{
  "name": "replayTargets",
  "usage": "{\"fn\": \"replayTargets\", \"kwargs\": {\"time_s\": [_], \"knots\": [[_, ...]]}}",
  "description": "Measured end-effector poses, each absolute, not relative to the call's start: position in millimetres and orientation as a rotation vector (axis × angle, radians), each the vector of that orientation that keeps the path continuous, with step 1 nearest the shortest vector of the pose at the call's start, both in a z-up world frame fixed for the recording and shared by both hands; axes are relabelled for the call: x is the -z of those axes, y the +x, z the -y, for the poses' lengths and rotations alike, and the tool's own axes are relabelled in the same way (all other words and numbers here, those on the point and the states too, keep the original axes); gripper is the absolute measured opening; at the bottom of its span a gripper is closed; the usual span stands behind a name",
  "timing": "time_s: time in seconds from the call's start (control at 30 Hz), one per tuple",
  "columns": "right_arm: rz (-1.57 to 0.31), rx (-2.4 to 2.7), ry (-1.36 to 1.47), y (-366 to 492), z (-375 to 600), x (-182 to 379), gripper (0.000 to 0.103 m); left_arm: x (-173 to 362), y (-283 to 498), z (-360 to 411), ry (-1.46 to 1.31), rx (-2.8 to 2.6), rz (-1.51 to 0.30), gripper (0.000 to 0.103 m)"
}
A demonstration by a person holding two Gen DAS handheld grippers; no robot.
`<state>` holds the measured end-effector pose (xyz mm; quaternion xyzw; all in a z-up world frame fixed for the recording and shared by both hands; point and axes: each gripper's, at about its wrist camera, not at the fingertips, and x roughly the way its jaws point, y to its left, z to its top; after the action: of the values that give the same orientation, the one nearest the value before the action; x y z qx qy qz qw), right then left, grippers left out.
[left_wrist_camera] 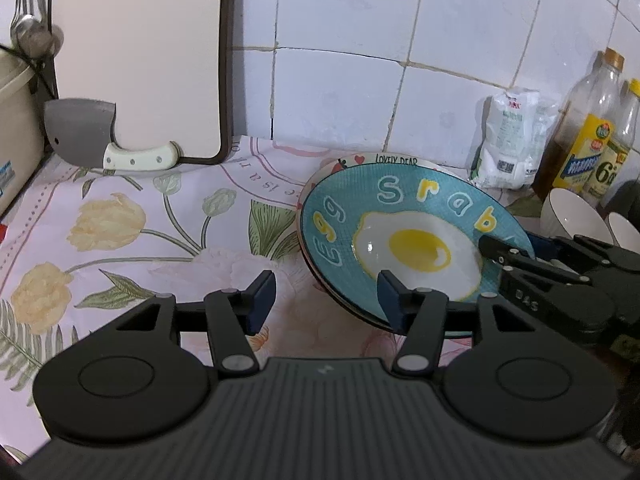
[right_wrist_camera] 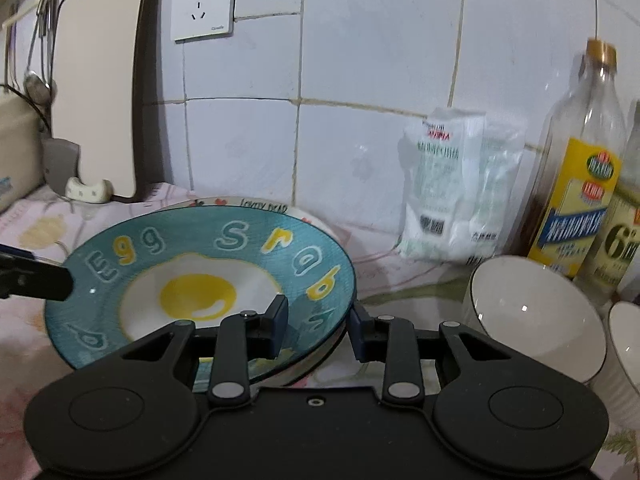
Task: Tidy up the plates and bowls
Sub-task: 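Lower the Egg plate onto the stack and open both grippers, then move both grippers to the large white bowl beside the black pot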
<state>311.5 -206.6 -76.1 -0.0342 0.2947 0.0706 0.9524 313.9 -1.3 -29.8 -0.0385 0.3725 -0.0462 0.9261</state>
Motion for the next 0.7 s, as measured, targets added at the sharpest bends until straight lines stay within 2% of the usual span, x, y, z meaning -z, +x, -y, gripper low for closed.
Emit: {"fn": "replayTargets", "kwargs": {"time_s": [0.13,0.2,0.23,0.3,0.33,0.53,0.63,0.7], "knots": [[-0.609,-0.151,-0.031,317.0,214.3,75.6,0.037,33.7,312.8,4.1,-0.080,0.100,-0.757,0.051],[-0.628,-0.170,0.010,311.4,222.1,71.6,0.038,34.4,310.1,4.4,-0.068,0.116,-0.753,0.038],[-0.624,-0.195,0.038,304.9,226.3,67.5,0.038,33.8,308.2,4.3,-0.063,0.124,-0.749,0.036],[-0.640,-0.241,0.081,292.3,233.1,58.8,0.038,33.3,305.9,4.5,-0.048,0.133,-0.748,0.024],[-0.651,-0.267,0.107,286.1,235.0,55.6,0.038,33.2,305.7,3.9,-0.049,0.140,-0.748,0.023],[-0.634,-0.354,0.158,245.9,239.0,39.1,0.038,29.3,295.4,3.9,-0.070,0.172,-0.769,0.024],[-0.609,-0.379,0.127,222.6,241.8,26.1,0.039,21.6,285.4,6.1,-0.061,0.201,-0.785,0.031],[-0.602,-0.404,0.123,209.6,246.8,14.8,0.046,14.5,277.7,8.2,-0.059,0.227,-0.792,0.042]]}}
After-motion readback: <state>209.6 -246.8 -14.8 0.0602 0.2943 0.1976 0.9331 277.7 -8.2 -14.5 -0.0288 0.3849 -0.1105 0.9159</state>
